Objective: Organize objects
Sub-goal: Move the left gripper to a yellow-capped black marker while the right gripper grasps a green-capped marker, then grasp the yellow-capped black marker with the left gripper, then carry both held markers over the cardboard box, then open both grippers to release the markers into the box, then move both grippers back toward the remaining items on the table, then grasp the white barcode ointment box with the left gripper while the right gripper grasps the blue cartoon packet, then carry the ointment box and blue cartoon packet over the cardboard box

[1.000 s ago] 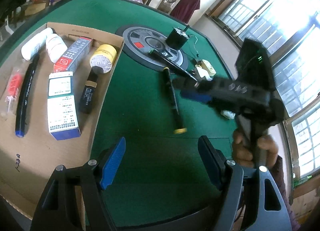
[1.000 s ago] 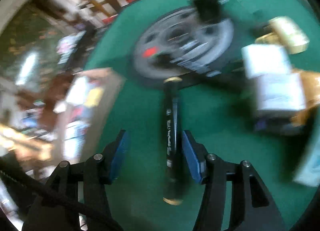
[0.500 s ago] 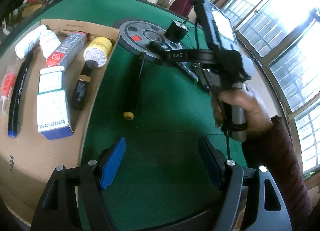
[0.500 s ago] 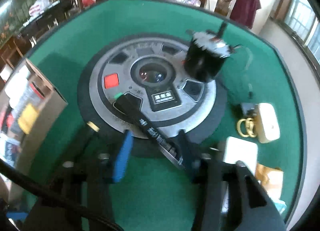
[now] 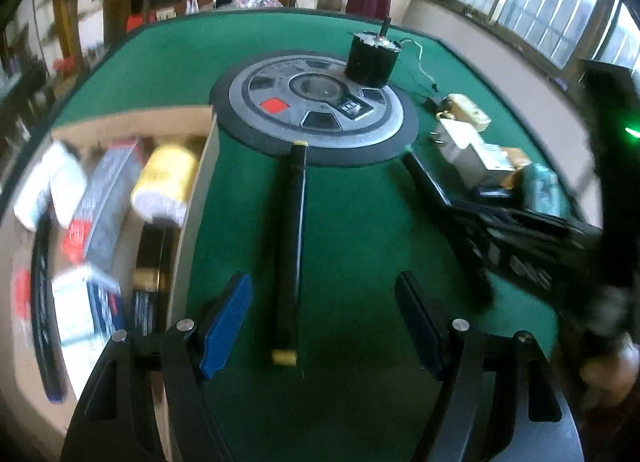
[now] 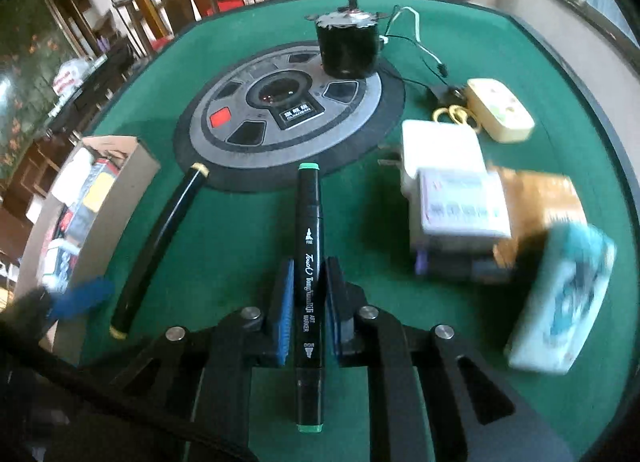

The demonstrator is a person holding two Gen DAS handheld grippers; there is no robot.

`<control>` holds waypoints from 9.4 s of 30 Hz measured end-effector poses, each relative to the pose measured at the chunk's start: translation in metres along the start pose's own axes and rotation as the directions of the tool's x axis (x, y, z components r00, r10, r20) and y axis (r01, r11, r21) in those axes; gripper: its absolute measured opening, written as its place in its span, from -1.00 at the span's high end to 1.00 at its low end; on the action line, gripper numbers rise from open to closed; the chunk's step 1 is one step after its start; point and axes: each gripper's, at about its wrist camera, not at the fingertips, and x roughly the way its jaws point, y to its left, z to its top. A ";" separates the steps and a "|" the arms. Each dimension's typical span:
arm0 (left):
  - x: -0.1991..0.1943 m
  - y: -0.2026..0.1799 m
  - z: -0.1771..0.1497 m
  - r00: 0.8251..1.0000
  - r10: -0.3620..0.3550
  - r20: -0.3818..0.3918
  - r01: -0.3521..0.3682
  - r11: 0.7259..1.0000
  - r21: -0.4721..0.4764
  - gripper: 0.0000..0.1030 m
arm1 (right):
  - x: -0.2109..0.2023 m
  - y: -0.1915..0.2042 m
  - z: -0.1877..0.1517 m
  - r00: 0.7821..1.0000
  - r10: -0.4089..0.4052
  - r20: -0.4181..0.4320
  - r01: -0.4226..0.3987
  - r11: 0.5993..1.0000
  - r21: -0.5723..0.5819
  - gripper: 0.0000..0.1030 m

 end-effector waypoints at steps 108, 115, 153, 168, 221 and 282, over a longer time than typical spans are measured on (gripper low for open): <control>-0.078 0.210 -0.061 0.979 0.141 0.145 -0.101 0.962 -0.253 0.77 | 0.013 0.190 -0.010 0.861 0.502 -0.084 -0.497 0.864 0.077 0.75; -0.063 0.219 -0.063 0.983 0.133 0.128 -0.097 0.962 -0.256 0.77 | 0.038 0.240 0.002 0.915 0.389 -0.104 -0.390 0.921 0.009 0.75; -0.117 0.188 -0.078 0.967 0.092 0.239 -0.013 0.949 -0.314 -0.05 | -0.004 0.204 0.011 0.967 0.248 0.052 -0.246 0.969 -0.036 0.32; -0.095 0.068 -0.072 0.986 -0.040 0.164 0.063 0.988 -0.142 -0.06 | -0.033 0.126 -0.015 0.987 0.064 0.149 -0.062 0.998 -0.022 0.19; -0.050 -0.001 -0.059 0.987 -0.151 0.054 0.157 0.981 -0.116 -0.07 | -0.036 -0.013 0.037 0.941 0.320 0.110 -0.332 0.936 0.117 -0.18; 0.049 -0.028 0.047 0.998 0.062 -0.021 -0.055 0.964 0.261 0.27 | -0.012 -0.032 0.007 0.830 0.554 0.069 -0.552 0.797 0.246 -0.27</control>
